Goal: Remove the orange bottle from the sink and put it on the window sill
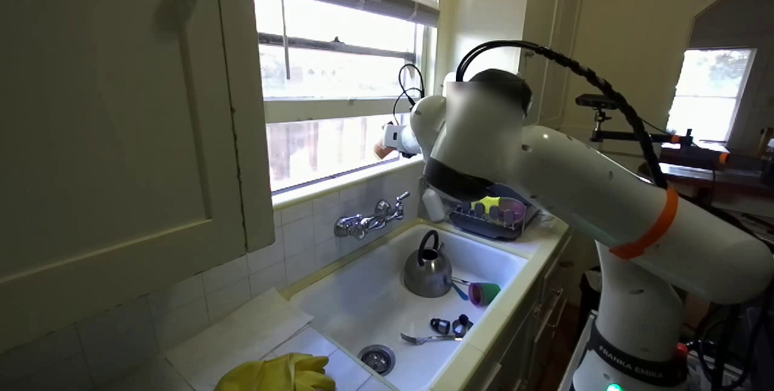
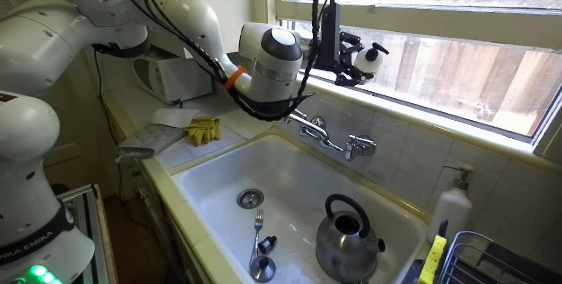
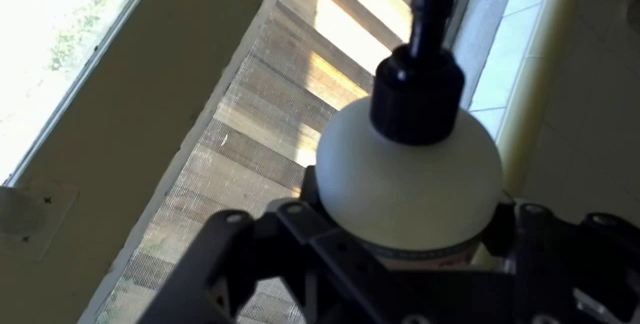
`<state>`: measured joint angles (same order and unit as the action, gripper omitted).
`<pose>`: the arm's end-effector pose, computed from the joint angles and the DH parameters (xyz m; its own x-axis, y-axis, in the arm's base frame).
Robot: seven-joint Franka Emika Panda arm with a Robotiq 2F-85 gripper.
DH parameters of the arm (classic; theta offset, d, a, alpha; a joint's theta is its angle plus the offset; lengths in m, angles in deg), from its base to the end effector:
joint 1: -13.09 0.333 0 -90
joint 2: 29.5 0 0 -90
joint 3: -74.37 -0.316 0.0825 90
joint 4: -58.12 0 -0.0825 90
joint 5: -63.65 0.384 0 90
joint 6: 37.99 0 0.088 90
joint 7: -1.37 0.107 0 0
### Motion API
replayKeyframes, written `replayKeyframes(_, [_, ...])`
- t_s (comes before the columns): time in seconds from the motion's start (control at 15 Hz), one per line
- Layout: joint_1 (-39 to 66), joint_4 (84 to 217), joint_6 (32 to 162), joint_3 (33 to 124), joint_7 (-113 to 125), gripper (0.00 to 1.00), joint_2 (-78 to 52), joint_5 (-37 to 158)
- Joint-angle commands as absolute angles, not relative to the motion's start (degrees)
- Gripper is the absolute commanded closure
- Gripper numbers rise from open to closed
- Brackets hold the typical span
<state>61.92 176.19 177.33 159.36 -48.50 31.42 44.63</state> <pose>0.6142 -0.1268 0.4000 0.2880 0.7689 -0.5708 0.4123 0.4383 0.7986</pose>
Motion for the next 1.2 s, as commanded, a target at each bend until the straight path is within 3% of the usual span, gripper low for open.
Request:
replayKeyframes(0.0, [59.2, 174.0, 181.5, 158.9, -55.2, 0.55, 31.7, 41.1])
replayKeyframes(1.07, [57.8, 167.5, 178.4, 157.3, -60.7, 0.55, 37.5, 41.6])
replayKeyframes(1.13, [57.7, 167.1, 178.1, 157.0, -60.2, 0.30, 37.7, 41.7])
